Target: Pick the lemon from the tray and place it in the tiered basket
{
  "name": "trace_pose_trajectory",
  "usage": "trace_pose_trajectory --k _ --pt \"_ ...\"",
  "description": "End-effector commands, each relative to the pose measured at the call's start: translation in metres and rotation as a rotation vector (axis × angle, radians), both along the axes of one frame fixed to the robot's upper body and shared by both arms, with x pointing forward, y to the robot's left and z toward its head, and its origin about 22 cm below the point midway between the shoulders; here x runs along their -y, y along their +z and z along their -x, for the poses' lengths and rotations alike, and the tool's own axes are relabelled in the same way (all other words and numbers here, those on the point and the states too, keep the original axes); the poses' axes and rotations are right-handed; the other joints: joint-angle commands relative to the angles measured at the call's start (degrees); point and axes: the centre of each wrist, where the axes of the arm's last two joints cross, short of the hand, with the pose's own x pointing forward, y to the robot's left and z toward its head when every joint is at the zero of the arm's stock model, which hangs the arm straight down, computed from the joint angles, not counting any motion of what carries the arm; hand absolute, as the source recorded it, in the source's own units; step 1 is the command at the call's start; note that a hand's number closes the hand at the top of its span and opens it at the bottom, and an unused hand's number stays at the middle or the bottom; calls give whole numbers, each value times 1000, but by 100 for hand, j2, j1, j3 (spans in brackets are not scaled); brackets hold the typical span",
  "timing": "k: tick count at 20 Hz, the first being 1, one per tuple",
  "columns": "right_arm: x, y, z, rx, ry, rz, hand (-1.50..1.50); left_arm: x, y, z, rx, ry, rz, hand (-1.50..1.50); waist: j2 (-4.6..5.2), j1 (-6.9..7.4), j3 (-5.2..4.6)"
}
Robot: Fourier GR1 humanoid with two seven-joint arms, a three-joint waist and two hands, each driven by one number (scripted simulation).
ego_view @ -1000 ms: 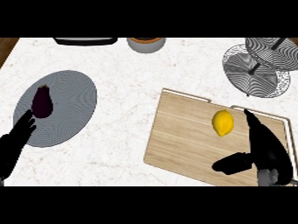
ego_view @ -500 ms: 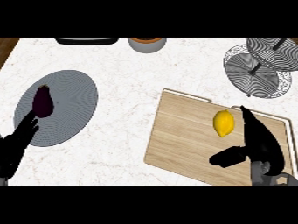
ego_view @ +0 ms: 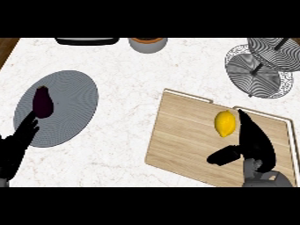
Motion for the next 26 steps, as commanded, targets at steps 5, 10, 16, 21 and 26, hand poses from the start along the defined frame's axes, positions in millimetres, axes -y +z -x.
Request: trace_pose_trajectory --k 5,10,16,21,26 --pt "-1 -23 -13 -87 -50 -14 -150 -14 -4 -1 -5 -6 1 0 3 -4 1" --pt "-18 -30 -26 -114 -18 -42 -150 15 0 -14 -8 7 9 0 3 -5 1" --pt "-30 -47 -18 36 71 33 150 3 8 -7 -9 7 -1 0 1 12 3" --pt "-23 -13 -12 116 23 60 150 -2 -2 9 -7 2 -10 0 -5 -3 1" --pt "-95 -11 -25 195 87 140 150 1 -3 0 -11 -35 2 0 17 111 -1"
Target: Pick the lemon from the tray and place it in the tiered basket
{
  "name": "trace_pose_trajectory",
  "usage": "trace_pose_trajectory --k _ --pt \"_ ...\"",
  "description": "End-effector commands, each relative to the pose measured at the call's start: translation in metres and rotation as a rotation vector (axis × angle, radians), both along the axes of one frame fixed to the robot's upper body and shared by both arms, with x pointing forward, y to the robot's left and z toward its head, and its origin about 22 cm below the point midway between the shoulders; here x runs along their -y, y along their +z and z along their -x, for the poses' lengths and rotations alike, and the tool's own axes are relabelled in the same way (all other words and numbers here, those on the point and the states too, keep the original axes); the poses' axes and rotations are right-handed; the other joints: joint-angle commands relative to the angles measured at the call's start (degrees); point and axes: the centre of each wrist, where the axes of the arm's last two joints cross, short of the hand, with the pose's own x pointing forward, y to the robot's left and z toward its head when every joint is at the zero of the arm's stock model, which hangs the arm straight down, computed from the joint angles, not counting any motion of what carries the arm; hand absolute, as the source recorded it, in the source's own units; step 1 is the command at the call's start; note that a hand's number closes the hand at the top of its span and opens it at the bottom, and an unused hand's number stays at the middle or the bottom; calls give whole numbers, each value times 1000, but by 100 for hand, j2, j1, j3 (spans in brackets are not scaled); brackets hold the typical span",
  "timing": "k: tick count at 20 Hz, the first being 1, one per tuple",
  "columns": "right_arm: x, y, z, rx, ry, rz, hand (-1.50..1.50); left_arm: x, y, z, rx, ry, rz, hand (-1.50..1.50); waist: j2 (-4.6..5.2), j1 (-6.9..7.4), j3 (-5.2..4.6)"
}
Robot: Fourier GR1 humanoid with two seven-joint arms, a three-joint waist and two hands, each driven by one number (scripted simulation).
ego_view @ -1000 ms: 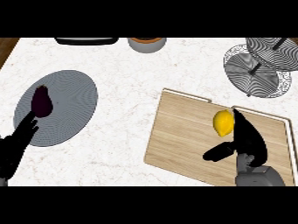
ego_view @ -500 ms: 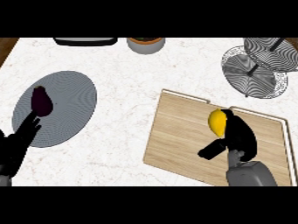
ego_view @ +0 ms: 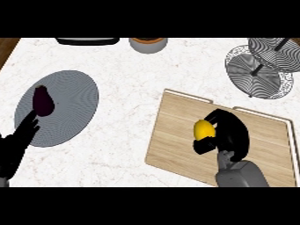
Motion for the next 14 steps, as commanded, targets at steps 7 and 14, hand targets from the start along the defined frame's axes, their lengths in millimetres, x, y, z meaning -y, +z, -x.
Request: trace_pose_trajectory --k 7,14 --pt "-129 62 -51 133 158 198 150 14 2 -19 9 -86 7 0 91 468 2" --pt "-162 115 -59 376 57 309 150 7 0 -13 1 -50 -7 0 6 327 0"
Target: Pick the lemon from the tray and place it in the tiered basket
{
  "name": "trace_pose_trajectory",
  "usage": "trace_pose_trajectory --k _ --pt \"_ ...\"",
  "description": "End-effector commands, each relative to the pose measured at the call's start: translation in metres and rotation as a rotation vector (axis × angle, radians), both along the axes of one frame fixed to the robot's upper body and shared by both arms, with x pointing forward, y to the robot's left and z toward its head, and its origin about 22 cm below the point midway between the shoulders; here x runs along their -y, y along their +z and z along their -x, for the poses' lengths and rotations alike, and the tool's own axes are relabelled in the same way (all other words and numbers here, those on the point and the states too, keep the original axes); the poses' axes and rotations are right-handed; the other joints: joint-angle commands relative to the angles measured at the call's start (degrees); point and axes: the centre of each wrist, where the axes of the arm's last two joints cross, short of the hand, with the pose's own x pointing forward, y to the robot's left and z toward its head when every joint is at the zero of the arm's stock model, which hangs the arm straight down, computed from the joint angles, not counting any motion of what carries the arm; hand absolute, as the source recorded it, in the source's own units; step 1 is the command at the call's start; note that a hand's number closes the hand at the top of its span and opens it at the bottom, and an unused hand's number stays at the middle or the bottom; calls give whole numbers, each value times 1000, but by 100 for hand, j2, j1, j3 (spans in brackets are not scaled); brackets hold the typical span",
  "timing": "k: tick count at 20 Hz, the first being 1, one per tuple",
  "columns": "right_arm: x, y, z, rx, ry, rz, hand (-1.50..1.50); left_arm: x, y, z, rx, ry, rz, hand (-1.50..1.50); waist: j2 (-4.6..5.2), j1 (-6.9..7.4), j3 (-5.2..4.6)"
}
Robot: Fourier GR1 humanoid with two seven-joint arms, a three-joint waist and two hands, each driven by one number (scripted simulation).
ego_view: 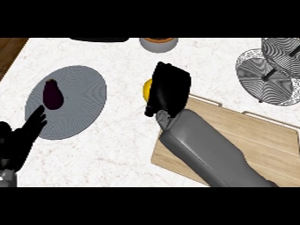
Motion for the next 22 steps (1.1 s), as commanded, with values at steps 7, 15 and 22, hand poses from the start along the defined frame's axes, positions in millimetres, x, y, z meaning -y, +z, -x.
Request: trace_pose_trajectory --k 7,15,22 --pt "-24 76 -10 256 -255 -41 150 -19 -1 13 -9 40 -3 0 -55 -257 9" --pt "18 117 -55 349 -285 -114 150 -21 4 16 -3 45 7 0 -18 -285 13" --pt "95 106 -93 403 -302 -76 150 -21 7 22 0 43 3 0 -15 -287 17"
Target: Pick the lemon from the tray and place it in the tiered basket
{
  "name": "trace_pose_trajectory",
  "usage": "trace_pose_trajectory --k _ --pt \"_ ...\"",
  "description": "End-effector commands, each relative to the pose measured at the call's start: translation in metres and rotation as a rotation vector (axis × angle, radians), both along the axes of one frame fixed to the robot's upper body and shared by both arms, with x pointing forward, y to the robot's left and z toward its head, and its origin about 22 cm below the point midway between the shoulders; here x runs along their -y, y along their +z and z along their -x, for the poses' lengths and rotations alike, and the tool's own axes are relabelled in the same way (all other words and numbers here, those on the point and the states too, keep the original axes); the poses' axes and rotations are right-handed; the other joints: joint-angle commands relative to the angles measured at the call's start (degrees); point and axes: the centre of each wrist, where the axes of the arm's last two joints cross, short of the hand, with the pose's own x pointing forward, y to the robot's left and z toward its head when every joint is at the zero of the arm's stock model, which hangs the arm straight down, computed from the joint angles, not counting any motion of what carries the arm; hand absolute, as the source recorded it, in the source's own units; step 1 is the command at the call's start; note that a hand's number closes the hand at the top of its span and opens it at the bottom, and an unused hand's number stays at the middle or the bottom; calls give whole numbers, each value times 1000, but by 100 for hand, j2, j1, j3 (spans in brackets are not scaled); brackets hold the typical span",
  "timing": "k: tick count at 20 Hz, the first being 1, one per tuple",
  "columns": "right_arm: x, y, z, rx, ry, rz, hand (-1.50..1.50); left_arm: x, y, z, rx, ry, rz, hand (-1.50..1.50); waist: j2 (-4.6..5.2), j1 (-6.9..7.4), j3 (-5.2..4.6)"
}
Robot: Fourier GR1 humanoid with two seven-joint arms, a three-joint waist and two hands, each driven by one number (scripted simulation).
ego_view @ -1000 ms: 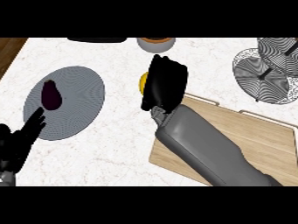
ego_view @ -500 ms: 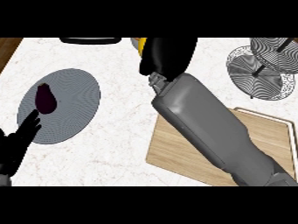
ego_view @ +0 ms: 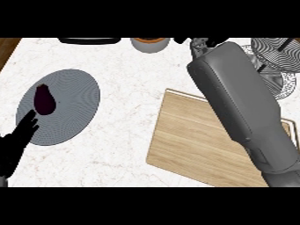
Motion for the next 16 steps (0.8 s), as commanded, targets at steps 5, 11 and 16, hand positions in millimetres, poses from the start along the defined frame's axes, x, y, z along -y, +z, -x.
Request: trace_pose_trajectory --k 5,11,16 --pt "67 8 -44 69 -78 -19 150 8 7 -22 22 -14 7 0 32 16 0" --pt "122 7 -55 227 -8 -240 150 -5 3 -13 20 -15 17 0 80 102 3" --pt "159 9 -69 204 4 -225 150 3 2 -8 10 -32 -1 0 79 157 4"
